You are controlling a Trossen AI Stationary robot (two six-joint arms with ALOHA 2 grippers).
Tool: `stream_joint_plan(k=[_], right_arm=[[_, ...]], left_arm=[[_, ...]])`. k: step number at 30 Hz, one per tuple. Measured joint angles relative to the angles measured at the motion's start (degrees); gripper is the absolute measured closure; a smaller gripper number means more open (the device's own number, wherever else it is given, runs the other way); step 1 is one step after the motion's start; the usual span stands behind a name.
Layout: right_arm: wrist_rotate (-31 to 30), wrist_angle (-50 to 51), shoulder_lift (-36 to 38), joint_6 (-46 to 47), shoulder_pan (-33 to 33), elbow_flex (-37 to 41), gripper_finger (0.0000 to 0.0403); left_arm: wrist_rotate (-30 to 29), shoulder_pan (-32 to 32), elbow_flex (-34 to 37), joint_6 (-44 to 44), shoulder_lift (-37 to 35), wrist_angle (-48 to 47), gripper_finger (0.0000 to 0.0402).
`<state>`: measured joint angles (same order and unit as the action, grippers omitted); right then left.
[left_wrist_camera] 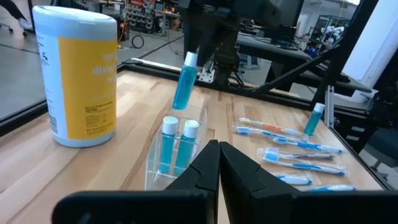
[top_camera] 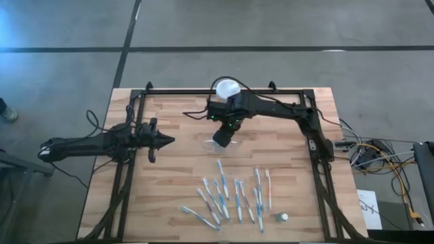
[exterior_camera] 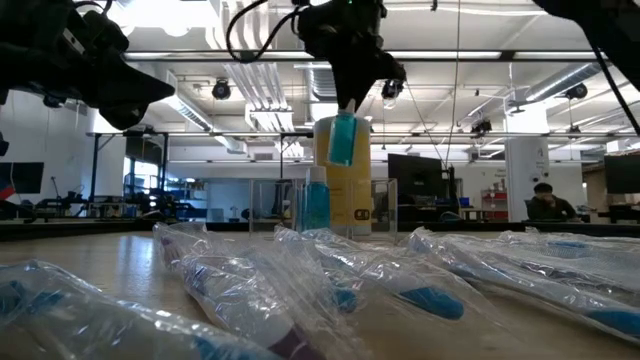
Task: Pick & Place toothbrushing station
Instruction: Put the blue mouthwash into the transparent organizer
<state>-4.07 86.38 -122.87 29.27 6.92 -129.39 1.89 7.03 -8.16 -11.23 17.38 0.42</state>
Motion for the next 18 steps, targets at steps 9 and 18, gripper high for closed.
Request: stream_joint_plan(k=[9, 18], right_arm=[[-0.38, 1.91, -3.64, 1.03, 0.08, -3.70, 0.0317], [-0.40, 1.50, -3.62, 4.54, 0.26, -2.58, 0.0317]], left_arm=[[0.02, 0.00, 0.00, -1.93, 0.00, -0.10, 0.0388], [0.00, 0.02, 0.00, -2.77, -0.01, -0.06, 0.0388]])
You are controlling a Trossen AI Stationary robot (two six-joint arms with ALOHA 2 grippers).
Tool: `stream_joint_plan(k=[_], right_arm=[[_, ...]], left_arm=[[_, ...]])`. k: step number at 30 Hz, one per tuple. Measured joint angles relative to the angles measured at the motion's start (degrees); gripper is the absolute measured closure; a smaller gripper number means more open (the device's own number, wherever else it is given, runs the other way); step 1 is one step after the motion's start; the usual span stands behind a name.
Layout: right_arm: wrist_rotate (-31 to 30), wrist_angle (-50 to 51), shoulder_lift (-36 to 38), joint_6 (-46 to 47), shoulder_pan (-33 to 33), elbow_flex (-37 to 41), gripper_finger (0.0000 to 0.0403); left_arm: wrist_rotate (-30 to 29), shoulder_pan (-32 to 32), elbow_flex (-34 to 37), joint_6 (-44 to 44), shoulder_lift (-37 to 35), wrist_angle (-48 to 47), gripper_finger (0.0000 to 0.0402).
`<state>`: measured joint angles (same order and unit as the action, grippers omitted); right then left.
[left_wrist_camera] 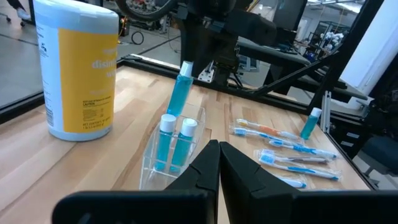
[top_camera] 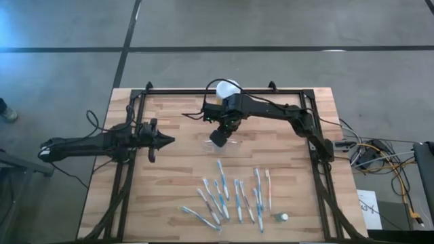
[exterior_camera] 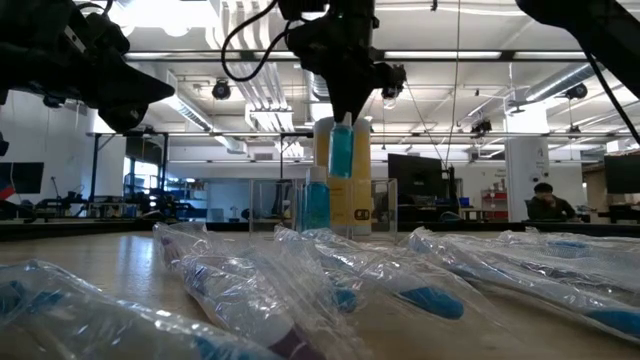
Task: Pick & Place toothbrushing station
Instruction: Put the blue mouthwash into the transparent organizer
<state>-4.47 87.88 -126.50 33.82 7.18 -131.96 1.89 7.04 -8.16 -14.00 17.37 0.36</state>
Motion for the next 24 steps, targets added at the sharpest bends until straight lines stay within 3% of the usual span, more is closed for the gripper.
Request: stream_joint_plan(k=[24], right_arm=[[0.01, -2.71, -0.11, 12.15, -0.04, 2.70, 0.0311]], left_arm=[[-0.02, -0.01, 0.00, 0.52, 0.00, 0.04, 0.0388]])
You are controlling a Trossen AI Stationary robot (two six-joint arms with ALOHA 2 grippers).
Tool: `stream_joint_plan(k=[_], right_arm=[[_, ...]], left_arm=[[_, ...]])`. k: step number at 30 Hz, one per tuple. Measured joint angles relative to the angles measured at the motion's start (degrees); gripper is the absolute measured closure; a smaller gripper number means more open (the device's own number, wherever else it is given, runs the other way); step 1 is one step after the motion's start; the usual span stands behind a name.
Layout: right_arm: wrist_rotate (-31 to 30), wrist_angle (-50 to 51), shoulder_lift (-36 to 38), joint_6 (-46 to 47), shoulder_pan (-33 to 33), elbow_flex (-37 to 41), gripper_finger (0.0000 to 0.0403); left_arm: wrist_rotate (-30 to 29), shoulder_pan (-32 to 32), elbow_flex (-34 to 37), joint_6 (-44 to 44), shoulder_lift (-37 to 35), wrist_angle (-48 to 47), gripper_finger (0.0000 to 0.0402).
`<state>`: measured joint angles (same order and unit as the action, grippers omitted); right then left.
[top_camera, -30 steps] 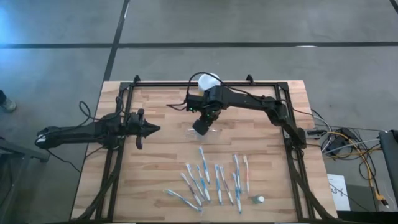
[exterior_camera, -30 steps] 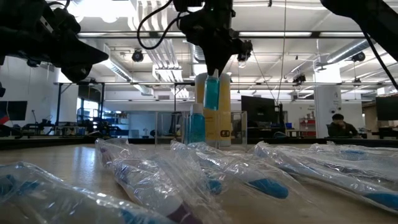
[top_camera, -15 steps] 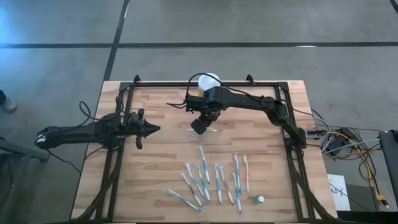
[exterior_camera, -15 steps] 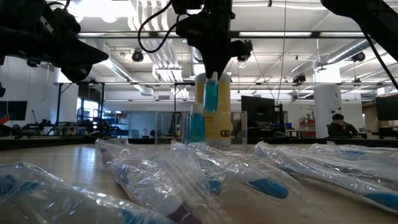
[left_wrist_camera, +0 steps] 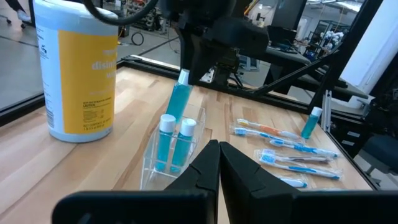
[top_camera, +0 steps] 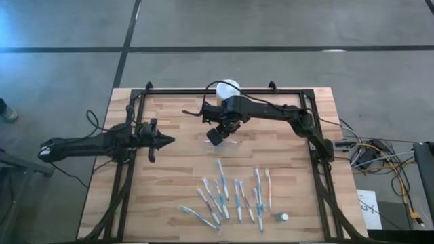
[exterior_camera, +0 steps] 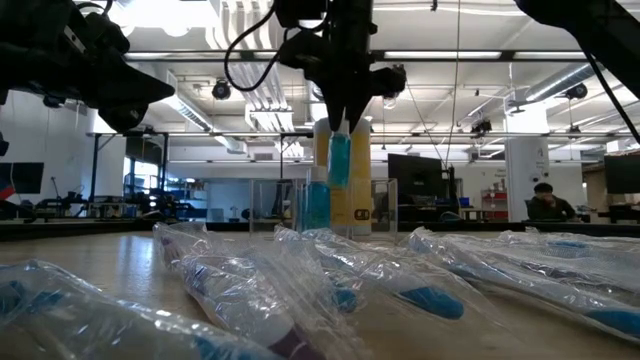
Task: Pick & Place toothbrushing station
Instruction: Put the blue mouthwash into the transparent organizer
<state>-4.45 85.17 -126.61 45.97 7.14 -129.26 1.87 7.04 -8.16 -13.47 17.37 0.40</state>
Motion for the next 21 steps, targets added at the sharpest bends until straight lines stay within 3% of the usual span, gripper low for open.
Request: stream_joint_plan(k=[21], right_arm=[[1.75, -3.59, -0.11, -0.02, 0.43, 3.28, 0.0310]], left_arm=[[-0.04, 0.00, 0.00, 0.00, 0.01, 0.00, 0.0388]])
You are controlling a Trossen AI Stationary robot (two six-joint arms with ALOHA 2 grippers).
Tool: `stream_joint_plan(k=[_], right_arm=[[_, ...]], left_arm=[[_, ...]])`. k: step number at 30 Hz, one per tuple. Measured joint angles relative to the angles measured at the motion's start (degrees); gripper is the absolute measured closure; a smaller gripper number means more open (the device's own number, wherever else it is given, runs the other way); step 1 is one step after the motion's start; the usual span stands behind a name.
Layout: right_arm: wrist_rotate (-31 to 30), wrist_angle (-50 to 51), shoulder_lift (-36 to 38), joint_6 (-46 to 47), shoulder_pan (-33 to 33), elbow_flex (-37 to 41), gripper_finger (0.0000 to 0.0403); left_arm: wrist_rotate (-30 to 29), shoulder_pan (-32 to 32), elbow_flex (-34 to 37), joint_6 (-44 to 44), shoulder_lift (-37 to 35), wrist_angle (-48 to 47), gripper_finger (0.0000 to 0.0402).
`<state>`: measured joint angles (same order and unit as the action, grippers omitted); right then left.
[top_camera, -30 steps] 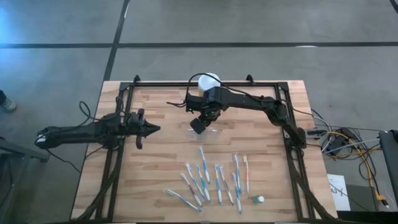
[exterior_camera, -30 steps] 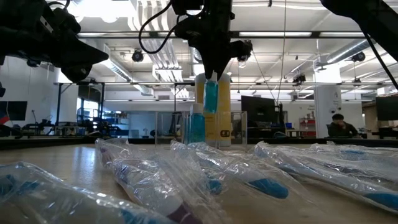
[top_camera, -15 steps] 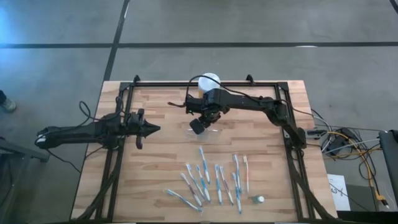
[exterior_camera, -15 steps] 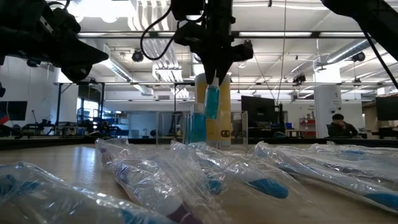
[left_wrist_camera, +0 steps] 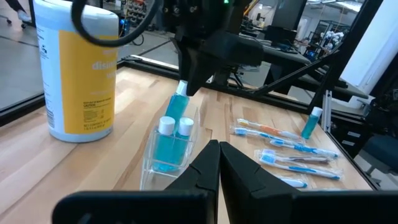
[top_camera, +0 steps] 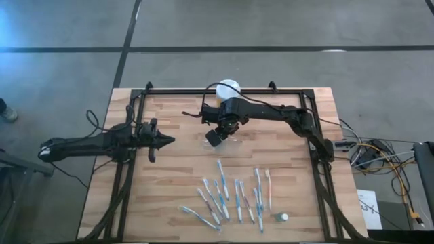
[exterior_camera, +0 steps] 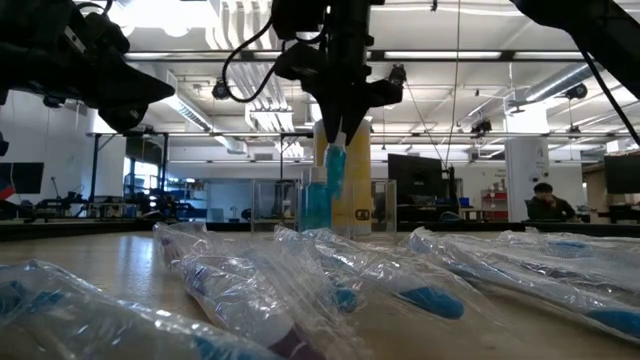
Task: Pick & Place toothbrushing station
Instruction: Put the blue mouthwash into the transparent organizer
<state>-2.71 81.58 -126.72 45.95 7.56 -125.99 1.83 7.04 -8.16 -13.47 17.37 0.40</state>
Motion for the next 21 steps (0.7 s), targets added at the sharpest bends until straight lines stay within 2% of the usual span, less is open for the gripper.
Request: stream_joint_plan(k=[21], right_arm=[[1.32, -5.59, 0.00, -1.00, 1.95, 7.29, 0.0309]], left_arm=[[-0.35, -0.01, 0.00, 0.00, 0.01, -0.02, 0.0388]])
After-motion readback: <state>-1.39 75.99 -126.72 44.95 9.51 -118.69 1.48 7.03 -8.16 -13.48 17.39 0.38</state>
